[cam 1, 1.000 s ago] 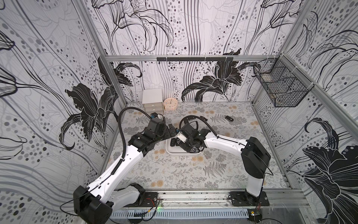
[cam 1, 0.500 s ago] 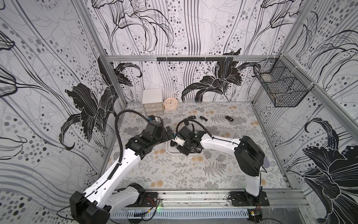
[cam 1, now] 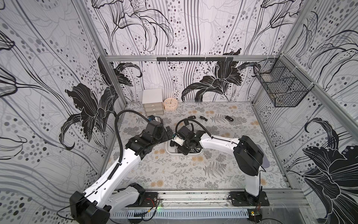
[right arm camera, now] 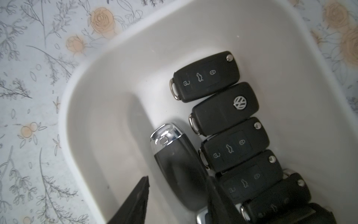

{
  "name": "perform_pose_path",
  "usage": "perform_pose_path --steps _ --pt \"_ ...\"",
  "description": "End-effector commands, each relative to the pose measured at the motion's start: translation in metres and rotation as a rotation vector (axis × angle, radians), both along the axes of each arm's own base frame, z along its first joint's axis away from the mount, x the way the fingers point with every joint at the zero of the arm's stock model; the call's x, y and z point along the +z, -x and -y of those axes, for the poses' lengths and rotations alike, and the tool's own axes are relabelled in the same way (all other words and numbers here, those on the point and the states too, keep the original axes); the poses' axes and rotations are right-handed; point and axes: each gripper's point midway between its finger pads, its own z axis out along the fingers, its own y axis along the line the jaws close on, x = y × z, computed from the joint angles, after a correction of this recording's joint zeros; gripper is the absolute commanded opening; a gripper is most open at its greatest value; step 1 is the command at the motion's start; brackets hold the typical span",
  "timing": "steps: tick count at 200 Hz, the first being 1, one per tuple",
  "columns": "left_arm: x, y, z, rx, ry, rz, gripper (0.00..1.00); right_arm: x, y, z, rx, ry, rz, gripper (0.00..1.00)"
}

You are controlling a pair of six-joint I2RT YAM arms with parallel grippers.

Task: Place the car key into the storage box
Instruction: Place the car key in the storage box, then pick up the car key from the center of the board.

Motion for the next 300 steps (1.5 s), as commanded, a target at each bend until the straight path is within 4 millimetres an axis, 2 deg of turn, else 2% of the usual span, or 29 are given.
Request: perform_pose_path --steps 1,26,59,83,100,119,169,186,219,265,300 --pt "-0.005 0.0 -0.007 0.028 -0.017 -0.007 0.99 0.0 0.002 -0.004 0.019 0.004 -0.006 0.51" --pt "-0.005 -0.001 -0.006 0.027 -0.017 -0.007 0.99 0.009 -0.001 -0.004 0.006 -0.009 0.01 0.52" --pt "-0.006 -0.006 -0.004 0.024 -0.022 -0.008 0.99 0.033 -0.006 -0.004 -0.03 -0.06 0.034 0.55" --pt "-0.006 -0.011 -0.001 0.018 -0.027 -0.002 0.99 0.054 -0.018 0.002 -0.096 -0.12 0.044 0.59" --pt "-0.006 -0.016 -0.002 0.031 -0.035 0.006 0.99 0.068 -0.03 0.011 -0.156 -0.165 0.047 0.62" --pt "-0.005 -0.026 0.001 0.03 -0.031 0.024 0.99 0.083 -0.048 0.024 -0.24 -0.214 0.054 0.71" --pt "-0.005 -0.063 0.024 0.005 0.022 0.081 0.99 0.102 -0.099 0.065 -0.433 -0.251 0.117 0.91" --pt "-0.007 -0.073 0.033 -0.024 0.027 0.072 0.99 0.104 -0.115 0.078 -0.483 -0.245 0.137 1.0" --pt "-0.012 -0.084 0.046 -0.072 0.029 0.047 0.99 0.099 -0.143 0.105 -0.592 -0.24 0.133 1.0" --pt "-0.021 -0.091 0.053 -0.092 0.04 0.013 0.99 0.074 -0.182 0.144 -0.759 -0.226 0.079 1.0" --pt "-0.021 -0.094 0.056 -0.097 0.04 0.005 0.99 0.048 -0.213 0.165 -0.838 -0.184 0.034 1.0"
